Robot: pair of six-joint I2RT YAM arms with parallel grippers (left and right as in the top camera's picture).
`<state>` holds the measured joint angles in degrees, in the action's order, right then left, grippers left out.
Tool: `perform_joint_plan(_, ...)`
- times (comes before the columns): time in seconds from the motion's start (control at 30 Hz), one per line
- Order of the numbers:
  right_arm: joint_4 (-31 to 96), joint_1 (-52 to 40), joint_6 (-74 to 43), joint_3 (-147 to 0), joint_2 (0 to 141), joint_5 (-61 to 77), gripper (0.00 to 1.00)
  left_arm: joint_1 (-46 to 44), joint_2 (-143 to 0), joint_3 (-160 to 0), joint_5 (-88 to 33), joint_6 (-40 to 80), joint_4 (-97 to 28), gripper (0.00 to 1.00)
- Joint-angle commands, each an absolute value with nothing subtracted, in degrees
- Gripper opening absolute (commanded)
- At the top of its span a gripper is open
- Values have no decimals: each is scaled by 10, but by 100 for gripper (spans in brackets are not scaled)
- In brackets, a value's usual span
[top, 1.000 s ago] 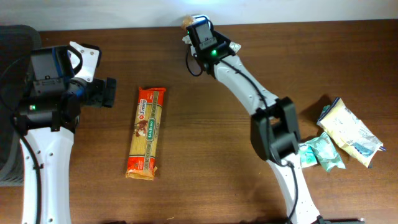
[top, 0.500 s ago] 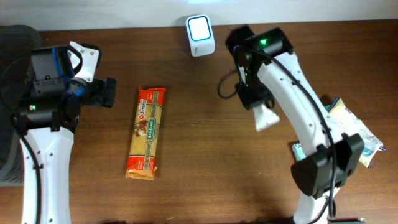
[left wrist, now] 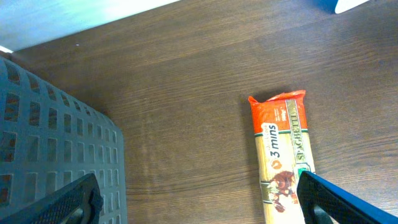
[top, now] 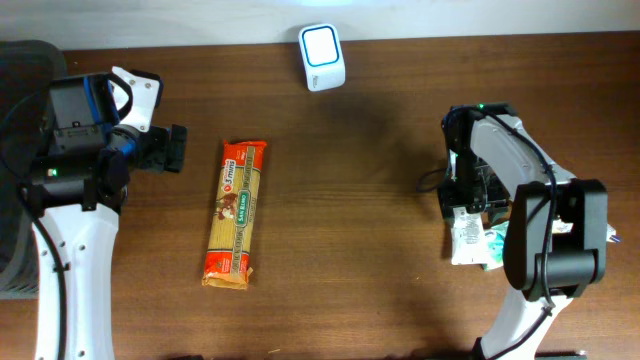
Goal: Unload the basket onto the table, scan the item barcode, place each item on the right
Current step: 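Carry the toothpaste tube right and release it on the table, then reach the right gripper to the orange-and-tan spaghetti package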
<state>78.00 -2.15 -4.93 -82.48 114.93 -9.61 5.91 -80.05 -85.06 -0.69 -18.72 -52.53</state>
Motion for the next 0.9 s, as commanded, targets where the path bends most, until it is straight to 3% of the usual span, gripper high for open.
perform_joint_plan(0.0,800,-26,-49,-912,1138,-38,73,61,-797,-854,-13,-196,-524,99)
perform_joint_plan(0.13,790,-78,-48,-1056,1138,89,74,61,-797,-854,-13,-196,-524,99)
perform_joint_plan(0.27,660,-155,-84,-1054,1140,225,77,61,-797,-854,-13,-196,-524,99)
perform_joint_plan(0.47,427,-299,-247,-972,1159,222,79,61,-797,-854,-13,-196,-524,99)
perform_joint_plan(0.63,305,-387,-369,-917,1188,173,79,61,-797,-854,-13,-196,-524,99)
perform_joint_plan(0.87,255,-430,-396,-914,1242,173,69,61,-797,-854,-13,-196,-524,99)
